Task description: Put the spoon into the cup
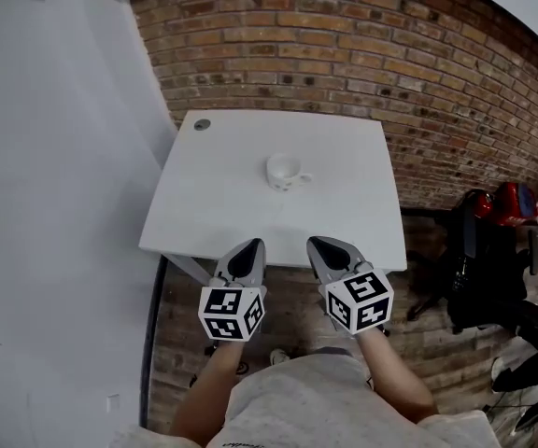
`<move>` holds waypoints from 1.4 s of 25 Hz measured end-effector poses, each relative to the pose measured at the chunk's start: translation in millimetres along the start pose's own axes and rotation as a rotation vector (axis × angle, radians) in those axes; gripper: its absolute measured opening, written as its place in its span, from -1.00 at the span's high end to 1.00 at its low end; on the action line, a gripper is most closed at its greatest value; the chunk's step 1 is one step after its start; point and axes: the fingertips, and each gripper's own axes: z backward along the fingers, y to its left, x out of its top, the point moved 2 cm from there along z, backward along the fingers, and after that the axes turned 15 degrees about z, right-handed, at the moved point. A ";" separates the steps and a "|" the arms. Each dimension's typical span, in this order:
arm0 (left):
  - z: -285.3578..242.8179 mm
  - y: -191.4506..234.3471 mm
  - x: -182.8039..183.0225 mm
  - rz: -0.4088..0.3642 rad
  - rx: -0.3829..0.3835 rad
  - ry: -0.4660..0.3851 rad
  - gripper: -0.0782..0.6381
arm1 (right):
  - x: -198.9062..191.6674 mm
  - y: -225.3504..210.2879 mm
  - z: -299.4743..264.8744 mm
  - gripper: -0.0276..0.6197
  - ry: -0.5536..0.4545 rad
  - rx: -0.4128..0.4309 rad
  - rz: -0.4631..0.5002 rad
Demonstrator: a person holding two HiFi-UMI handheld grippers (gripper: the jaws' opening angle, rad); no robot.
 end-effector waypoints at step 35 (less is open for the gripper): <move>-189.3 68.7 19.3 -0.027 0.075 0.144 0.76 | -0.2 -133.8 -145.2 0.88 0.013 0.050 -0.033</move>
